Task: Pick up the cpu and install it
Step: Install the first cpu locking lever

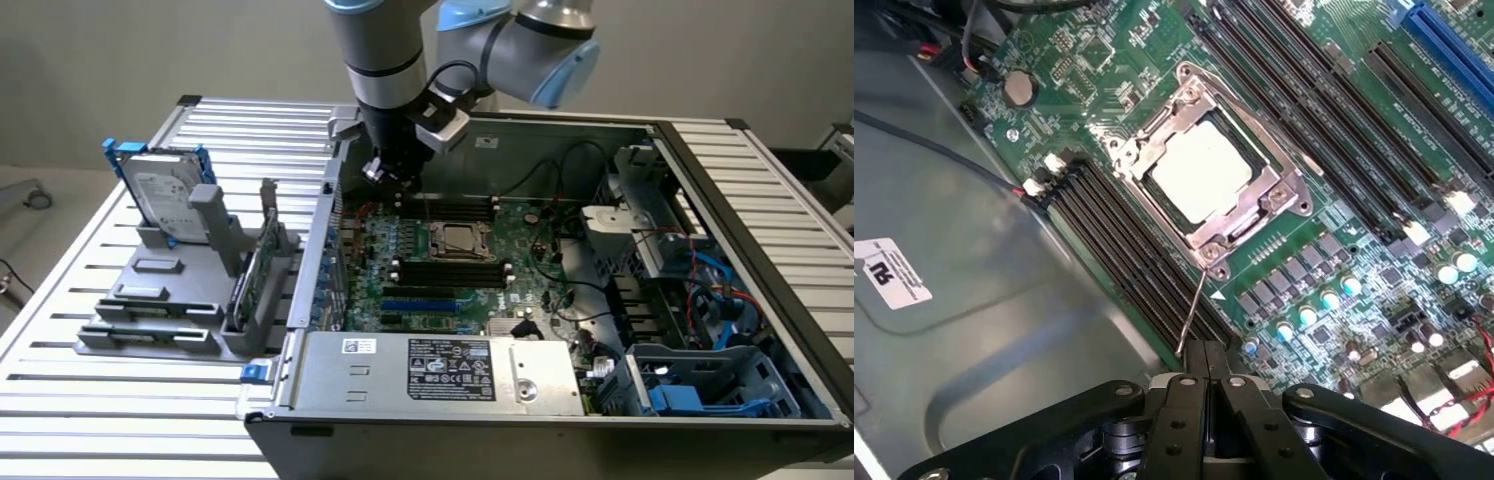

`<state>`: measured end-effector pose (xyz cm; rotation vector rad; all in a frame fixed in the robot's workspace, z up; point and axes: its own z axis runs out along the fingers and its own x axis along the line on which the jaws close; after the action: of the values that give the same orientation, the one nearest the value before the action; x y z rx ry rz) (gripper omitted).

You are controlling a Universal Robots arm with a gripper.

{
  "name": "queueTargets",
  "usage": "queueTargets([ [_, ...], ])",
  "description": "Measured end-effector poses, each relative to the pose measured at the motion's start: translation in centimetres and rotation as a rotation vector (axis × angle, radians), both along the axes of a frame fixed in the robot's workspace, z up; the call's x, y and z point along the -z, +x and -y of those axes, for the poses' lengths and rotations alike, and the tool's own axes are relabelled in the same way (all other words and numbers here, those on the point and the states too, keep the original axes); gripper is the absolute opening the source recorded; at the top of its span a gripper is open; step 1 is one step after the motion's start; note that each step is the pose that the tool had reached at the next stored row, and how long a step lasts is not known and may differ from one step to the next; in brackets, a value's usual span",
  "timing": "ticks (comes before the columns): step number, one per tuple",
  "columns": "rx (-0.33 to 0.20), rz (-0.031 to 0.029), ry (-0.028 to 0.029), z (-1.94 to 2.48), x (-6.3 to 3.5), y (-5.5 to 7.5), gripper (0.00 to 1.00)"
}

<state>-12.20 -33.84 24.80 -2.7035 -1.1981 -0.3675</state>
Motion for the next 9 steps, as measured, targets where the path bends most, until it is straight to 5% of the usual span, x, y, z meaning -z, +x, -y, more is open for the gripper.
queueTargets([
  [9, 0.000, 0.0248, 0.0010, -0.01, 0.00, 2.2, 0.11],
])
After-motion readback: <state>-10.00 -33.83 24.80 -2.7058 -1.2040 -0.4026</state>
